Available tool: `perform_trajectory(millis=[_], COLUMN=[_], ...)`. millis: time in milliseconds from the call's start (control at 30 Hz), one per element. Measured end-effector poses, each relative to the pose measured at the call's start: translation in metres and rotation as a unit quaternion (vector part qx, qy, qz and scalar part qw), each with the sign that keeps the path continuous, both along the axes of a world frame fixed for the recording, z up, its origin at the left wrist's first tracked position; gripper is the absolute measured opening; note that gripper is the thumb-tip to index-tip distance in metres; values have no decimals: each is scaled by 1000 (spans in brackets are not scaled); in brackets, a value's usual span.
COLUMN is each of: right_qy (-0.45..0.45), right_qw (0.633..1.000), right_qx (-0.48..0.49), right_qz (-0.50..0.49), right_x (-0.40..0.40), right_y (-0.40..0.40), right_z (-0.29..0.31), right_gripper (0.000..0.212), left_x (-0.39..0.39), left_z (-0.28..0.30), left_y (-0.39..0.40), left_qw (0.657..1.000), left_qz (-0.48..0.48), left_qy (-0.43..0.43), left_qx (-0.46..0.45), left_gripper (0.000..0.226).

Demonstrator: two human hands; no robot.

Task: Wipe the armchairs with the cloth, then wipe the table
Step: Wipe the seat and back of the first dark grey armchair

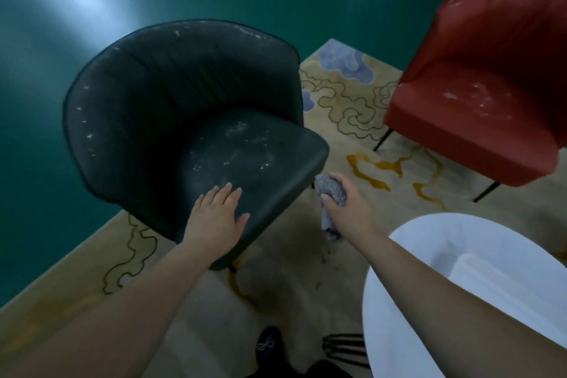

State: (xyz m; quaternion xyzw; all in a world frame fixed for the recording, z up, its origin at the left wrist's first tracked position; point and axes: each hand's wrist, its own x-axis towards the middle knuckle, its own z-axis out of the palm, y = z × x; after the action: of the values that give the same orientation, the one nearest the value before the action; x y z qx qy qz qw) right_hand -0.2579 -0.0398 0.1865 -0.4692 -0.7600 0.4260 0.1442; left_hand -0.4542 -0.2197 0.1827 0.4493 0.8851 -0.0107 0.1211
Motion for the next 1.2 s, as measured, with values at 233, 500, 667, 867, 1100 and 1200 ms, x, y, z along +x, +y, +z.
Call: perform_trajectory(millis=[233, 500, 667, 867, 1100, 1200], right_qy=[5, -4, -24, -41, -66, -74], right_qw=[996, 985, 968, 946, 926, 914], right_qx=[-2, -35, -57, -84, -112, -122], right_qz=[84, 169, 243, 310, 356, 381], right_x=[-88, -188, -254, -310, -341, -344], right_y=[15, 66, 115, 154, 150, 135], right_z=[-8, -34, -47, -76, -145, -181], right_gripper=[47, 34, 18, 25, 41, 45], left_x=[-53, -113, -153, -176, -182, -182], left_z=[-14, -26, -38, -76, -145, -180], left_y=[-15, 1, 34, 64, 48, 35], left_qw=[997, 986, 972, 948, 925, 919], left_qz=[81, 162, 229, 304, 357, 371], left_qy=[-11, -21, -51, -98, -130, -131], left_qx=[-10, -25, -19, -16, -14, 3], left_gripper=[66, 65, 64, 65, 65, 64])
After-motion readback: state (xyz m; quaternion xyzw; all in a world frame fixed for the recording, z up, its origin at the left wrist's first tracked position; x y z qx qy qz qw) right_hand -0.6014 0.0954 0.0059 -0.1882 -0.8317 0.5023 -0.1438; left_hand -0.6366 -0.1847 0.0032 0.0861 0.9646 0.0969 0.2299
